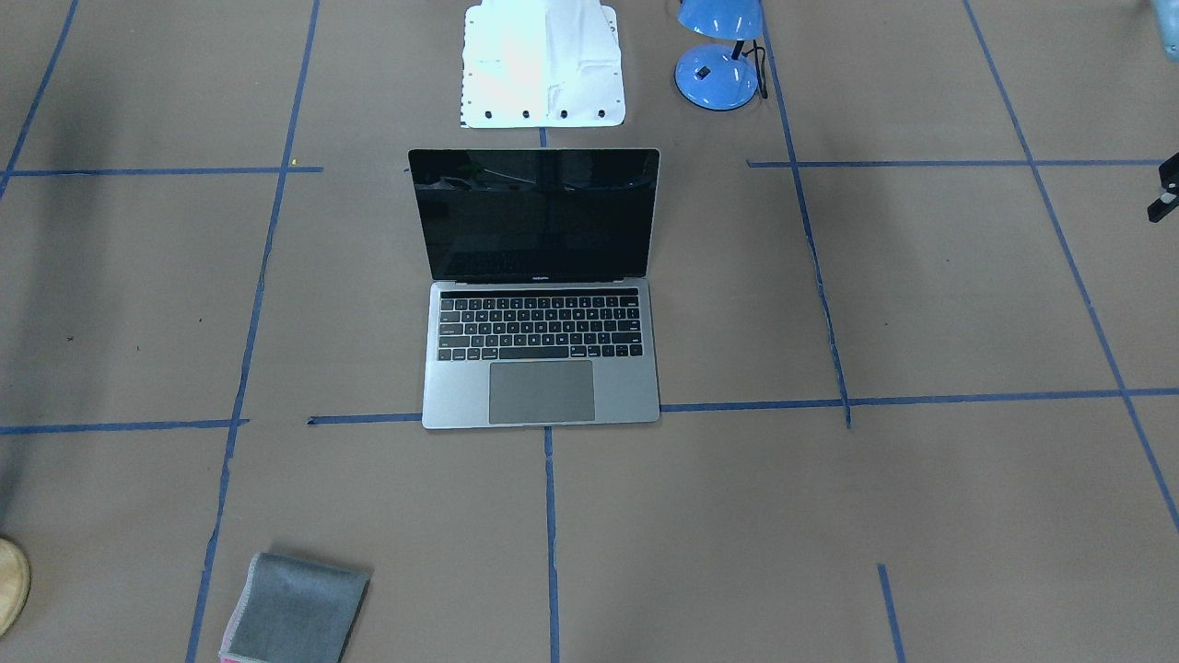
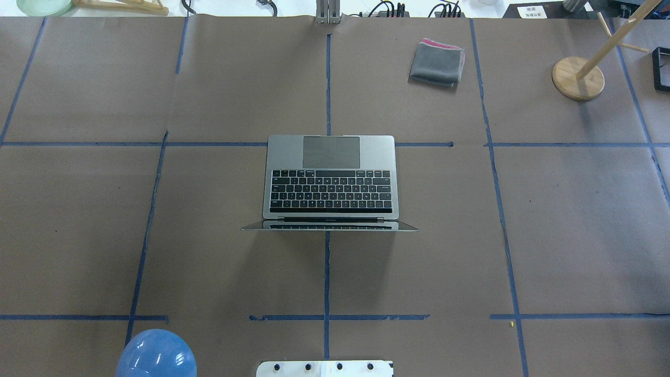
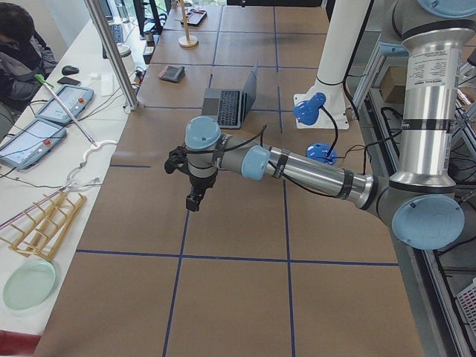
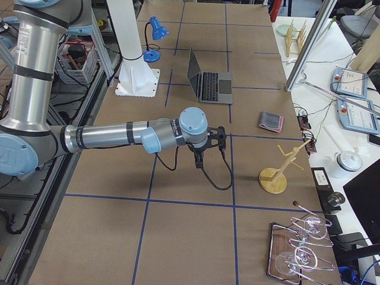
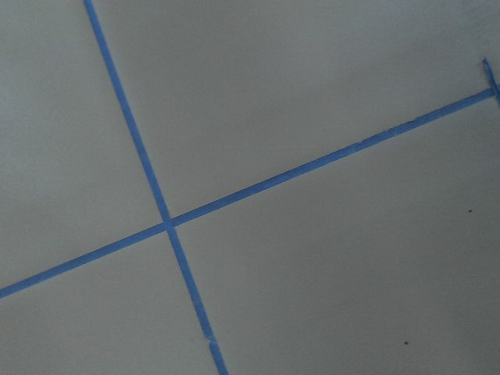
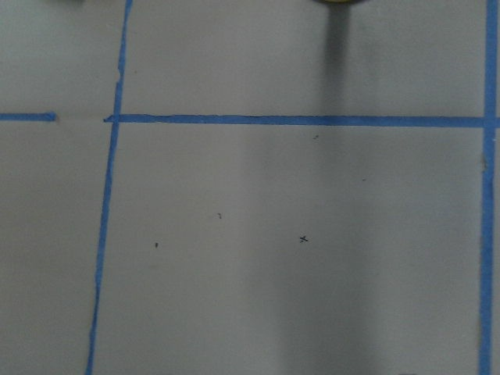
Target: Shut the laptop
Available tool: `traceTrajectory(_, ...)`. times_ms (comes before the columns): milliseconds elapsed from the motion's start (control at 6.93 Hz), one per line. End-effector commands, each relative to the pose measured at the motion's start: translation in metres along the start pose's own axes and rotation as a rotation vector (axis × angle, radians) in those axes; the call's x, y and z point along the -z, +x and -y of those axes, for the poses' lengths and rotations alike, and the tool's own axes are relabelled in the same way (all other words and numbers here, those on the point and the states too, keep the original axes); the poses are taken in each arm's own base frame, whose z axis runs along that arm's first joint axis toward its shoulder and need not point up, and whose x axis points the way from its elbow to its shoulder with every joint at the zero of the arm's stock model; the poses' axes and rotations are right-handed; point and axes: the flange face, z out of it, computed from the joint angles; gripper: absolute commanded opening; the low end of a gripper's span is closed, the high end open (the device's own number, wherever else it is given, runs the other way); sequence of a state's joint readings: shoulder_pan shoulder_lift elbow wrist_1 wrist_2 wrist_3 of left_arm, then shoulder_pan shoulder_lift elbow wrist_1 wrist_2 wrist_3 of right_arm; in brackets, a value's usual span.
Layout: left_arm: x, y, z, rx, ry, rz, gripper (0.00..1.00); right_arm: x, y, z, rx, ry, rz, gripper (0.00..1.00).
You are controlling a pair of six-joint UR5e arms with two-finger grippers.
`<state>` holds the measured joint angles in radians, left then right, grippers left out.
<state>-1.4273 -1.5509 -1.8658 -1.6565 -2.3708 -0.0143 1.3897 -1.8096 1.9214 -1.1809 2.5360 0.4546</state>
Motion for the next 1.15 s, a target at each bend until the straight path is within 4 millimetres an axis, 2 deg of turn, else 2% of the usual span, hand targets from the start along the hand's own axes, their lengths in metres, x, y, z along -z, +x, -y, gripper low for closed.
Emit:
traceTrajectory(0, -0.029, 0.049, 0.011, 0.031, 0.034, -0.059, 1.0, -0.053, -0.073, -0.017, -0.081, 0.072, 0.079, 1.0)
traceTrajectory(144, -0.05, 0.075, 0.011, 0.016, 0.017, -0.089, 1.0, -0.087, -0.106, -0.031, -0.102, 0.079, 0.096, 1.0)
traceTrajectory(289, -0.065, 0.102, 0.011, -0.036, 0.002, -0.121, 1.0, -0.107, -0.129, -0.044, -0.063, 0.065, 0.116, 1.0)
traceTrajectory(433, -0.086, 0.139, 0.007, -0.072, -0.019, -0.167, 1.0, -0.113, -0.157, -0.056, -0.013, 0.041, 0.154, 1.0)
traceTrajectory(577, -0.102, 0.172, -0.006, -0.04, -0.01, -0.232, 1.0, -0.112, -0.189, -0.07, -0.03, 0.02, 0.191, 1.0)
traceTrajectory(866, -0.13, 0.263, -0.035, 0.047, -0.012, -0.44, 1.0, -0.148, -0.252, -0.115, -0.023, 0.078, 0.197, 0.99)
traceTrajectory(1010, -0.137, 0.313, -0.039, -0.007, -0.023, -0.53, 0.99, -0.157, -0.279, -0.14, -0.033, 0.082, 0.22, 0.95)
